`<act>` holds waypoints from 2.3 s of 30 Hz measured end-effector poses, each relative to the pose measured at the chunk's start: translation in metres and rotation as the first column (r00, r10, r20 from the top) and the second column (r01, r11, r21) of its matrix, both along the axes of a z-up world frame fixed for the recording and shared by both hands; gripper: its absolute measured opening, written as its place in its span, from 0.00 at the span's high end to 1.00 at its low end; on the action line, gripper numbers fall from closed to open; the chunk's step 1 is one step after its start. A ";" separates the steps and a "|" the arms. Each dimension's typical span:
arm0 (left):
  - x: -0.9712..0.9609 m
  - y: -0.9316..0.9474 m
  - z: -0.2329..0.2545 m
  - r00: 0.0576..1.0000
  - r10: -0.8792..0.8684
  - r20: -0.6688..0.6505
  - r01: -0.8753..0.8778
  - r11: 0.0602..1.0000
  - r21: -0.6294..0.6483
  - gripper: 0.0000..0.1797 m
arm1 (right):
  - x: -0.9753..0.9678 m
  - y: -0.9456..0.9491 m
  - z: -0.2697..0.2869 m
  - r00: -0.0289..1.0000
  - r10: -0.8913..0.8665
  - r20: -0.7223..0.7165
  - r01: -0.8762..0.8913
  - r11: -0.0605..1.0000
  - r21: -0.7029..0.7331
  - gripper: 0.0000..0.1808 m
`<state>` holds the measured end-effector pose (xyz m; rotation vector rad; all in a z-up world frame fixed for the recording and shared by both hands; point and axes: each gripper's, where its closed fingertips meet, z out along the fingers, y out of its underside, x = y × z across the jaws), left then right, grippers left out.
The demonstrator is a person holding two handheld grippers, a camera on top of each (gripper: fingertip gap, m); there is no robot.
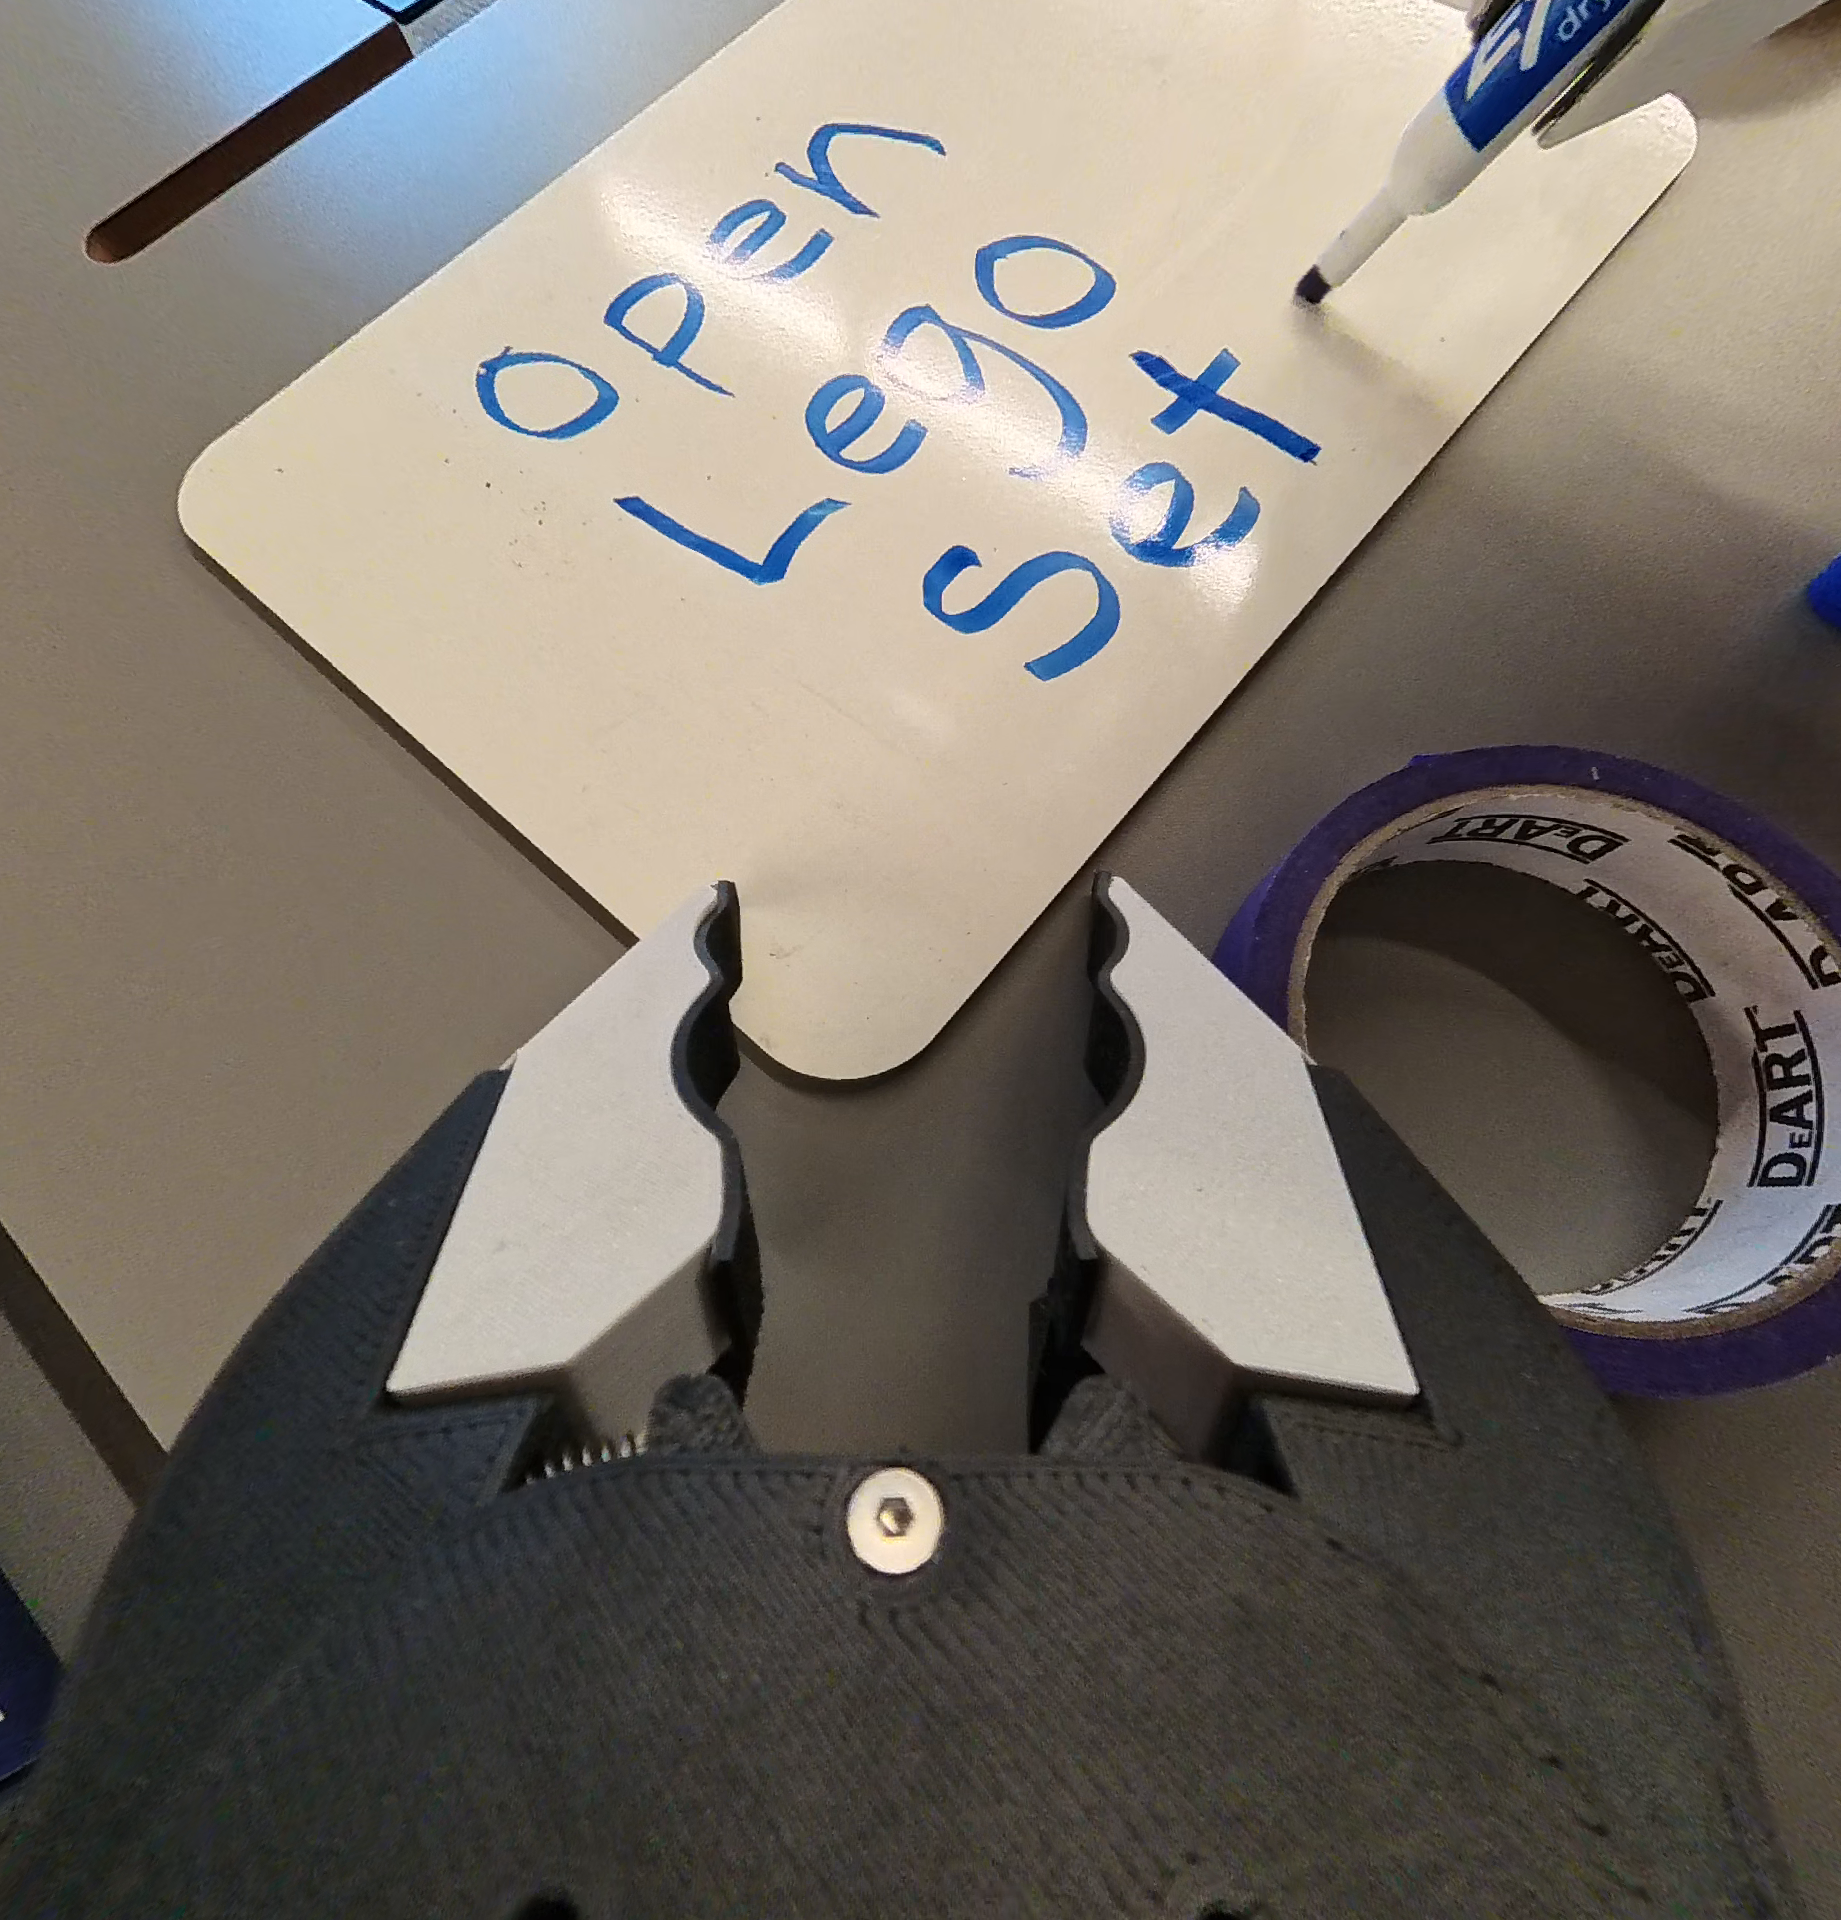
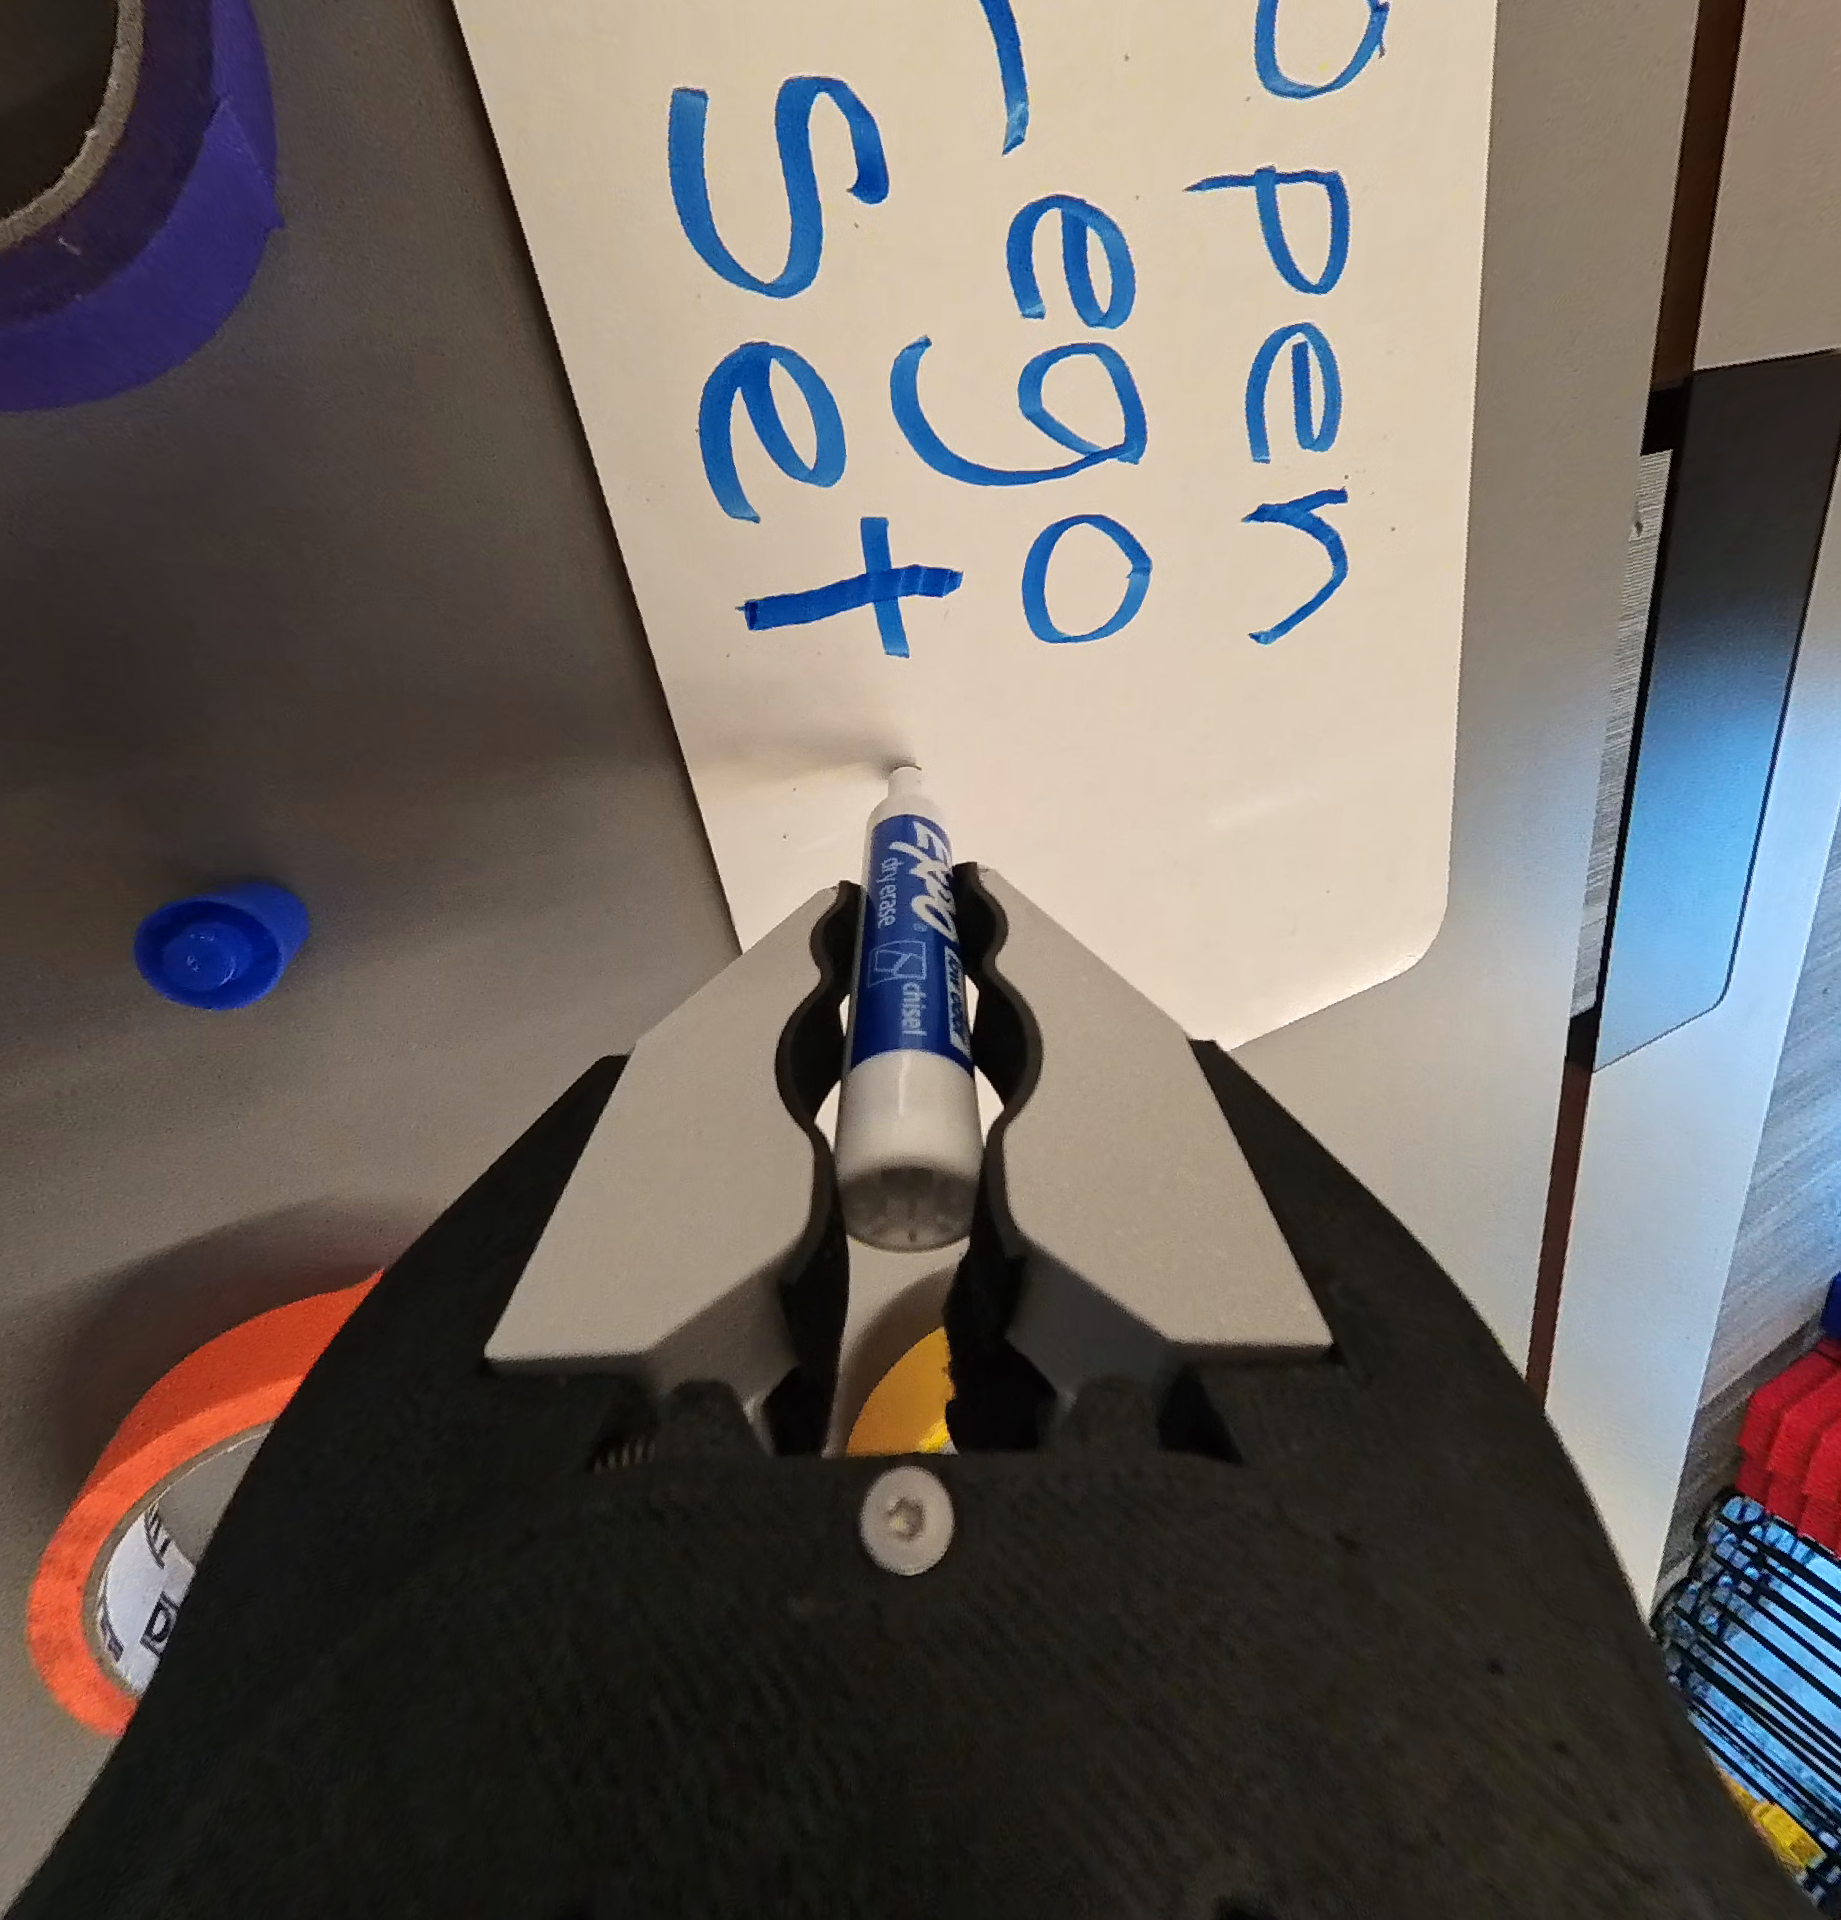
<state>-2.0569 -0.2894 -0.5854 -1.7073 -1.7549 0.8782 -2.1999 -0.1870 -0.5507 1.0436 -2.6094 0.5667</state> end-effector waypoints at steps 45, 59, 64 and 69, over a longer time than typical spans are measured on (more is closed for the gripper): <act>0.000 0.000 0.000 1.000 0.002 0.000 -0.002 1.000 0.000 0.63 | 0.023 0.009 0.000 0.996 0.088 0.016 -0.088 0.996 -0.004 0.90; 0.013 0.002 0.031 0.989 0.113 -0.093 -0.096 0.981 0.170 0.61 | 0.014 0.058 0.074 0.988 -0.033 0.154 0.074 0.960 -0.270 0.90; 0.054 0.034 0.084 0.983 0.139 -0.123 -0.112 0.974 0.198 0.62 | 0.005 0.097 0.102 0.966 -0.115 0.233 0.190 0.924 -0.331 0.90; 0.092 0.098 0.124 0.978 0.135 -0.159 -0.082 0.950 0.302 0.68 | 0.021 0.134 0.134 0.936 -0.138 0.325 0.256 0.899 -0.355 0.90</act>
